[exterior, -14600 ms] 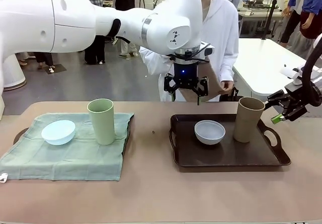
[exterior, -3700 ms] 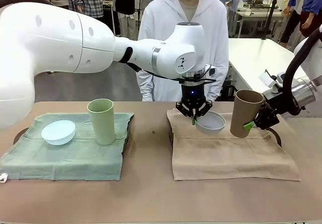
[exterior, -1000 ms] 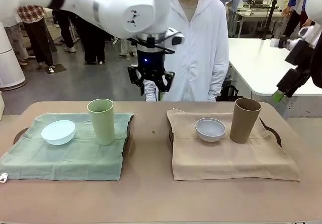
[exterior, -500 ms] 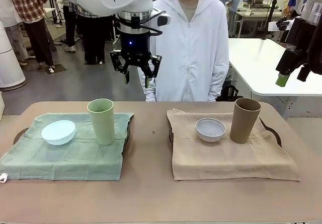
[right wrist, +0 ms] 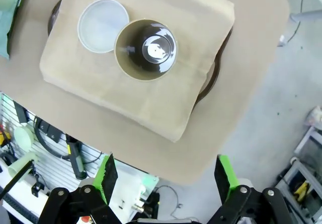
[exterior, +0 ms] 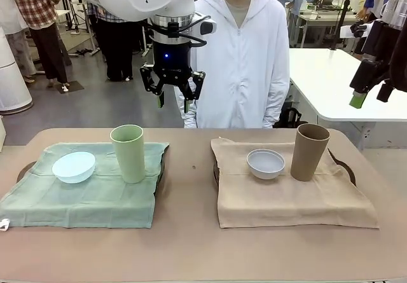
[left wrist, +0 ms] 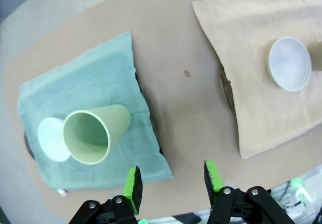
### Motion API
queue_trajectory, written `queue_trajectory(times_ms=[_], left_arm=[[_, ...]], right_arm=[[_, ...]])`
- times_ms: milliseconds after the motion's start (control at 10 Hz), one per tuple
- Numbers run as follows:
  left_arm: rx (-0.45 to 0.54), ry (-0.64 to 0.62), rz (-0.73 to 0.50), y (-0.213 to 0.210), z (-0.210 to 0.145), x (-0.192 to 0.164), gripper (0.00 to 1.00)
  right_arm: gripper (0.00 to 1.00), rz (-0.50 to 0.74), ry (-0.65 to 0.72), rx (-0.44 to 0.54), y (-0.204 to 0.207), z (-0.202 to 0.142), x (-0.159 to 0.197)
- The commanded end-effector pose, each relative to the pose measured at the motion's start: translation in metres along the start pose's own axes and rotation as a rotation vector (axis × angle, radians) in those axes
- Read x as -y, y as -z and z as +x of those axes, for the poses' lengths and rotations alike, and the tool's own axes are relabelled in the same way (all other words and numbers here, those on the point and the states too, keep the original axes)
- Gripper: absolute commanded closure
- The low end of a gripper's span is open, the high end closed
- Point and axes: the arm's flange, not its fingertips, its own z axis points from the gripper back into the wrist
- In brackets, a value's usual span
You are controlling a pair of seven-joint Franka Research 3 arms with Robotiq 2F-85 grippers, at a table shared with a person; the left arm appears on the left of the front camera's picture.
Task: Set up a tray with a mat and arrange the tableware.
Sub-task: Place the Picnic Bowl and Reusable plastic cup back onto the Handle tray in front of the human's position.
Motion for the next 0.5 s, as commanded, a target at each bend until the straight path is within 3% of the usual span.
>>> queue_trajectory(times_ms=[0,400], left_arm=[[0.016,0.011,-0.006,-0.0015,0.0004,-0.0023,0.34],[0.016,0.011,-0.006,-0.0015,0.0004,-0.0023,0.34]], right_arm=[[0.00,-0.011,-0.009,0.008,0.0048,0.0003,-0.0007],[0.00,-0.011,-0.009,0.008,0.0048,0.0003,-0.0007]])
